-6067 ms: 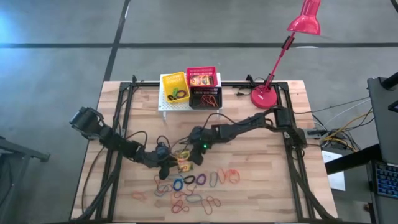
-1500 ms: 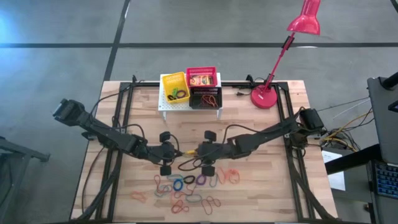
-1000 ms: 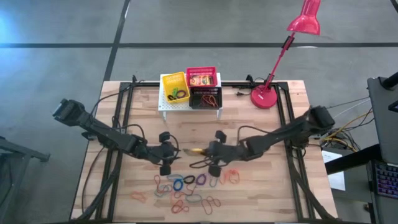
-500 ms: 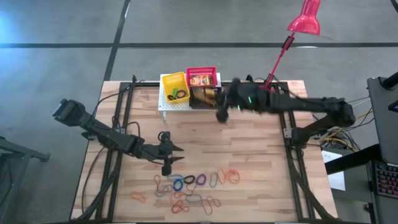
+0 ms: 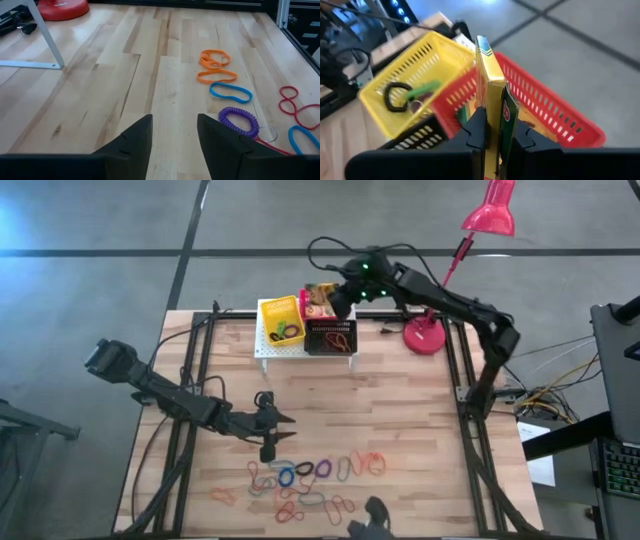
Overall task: Pick & Place Office Desk Supplies
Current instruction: Put the yellow crayon box into the red bin on the shelf
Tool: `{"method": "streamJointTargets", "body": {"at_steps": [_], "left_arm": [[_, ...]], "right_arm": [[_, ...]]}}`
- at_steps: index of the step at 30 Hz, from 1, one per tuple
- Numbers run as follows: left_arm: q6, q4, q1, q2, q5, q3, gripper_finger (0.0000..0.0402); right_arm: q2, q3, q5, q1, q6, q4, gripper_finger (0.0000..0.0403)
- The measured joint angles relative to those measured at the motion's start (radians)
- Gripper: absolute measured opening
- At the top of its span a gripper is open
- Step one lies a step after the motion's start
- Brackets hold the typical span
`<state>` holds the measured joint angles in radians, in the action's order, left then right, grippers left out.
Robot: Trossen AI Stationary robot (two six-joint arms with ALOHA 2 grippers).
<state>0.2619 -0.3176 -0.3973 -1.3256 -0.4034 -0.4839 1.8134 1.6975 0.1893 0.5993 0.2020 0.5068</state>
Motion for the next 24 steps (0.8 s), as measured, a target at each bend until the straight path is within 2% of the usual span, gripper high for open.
{"method": "streamJointTargets", "body": {"at_steps": [9, 16, 20, 24], "left_arm": [[0.000, 0.001, 0.000, 0.000, 0.000, 0.000, 0.0163], [0.000, 0.002, 0.000, 0.000, 0.000, 0.000, 0.0163], [0.000, 0.002, 0.000, 0.000, 0.000, 0.000, 0.0163], [0.000, 0.002, 0.000, 0.000, 0.000, 0.000, 0.0163]], "right_arm": [[0.144, 0.170, 0.077, 0.004, 0.024, 0.133, 0.0025], [0.200, 0.262, 0.076, 0.004, 0.008, 0.255, 0.0026], [0.190, 0.250, 0.066, 0.003, 0.001, 0.264, 0.0048], [0.166, 0.221, 0.011, 0.003, -0.004, 0.269, 0.0087]]}}
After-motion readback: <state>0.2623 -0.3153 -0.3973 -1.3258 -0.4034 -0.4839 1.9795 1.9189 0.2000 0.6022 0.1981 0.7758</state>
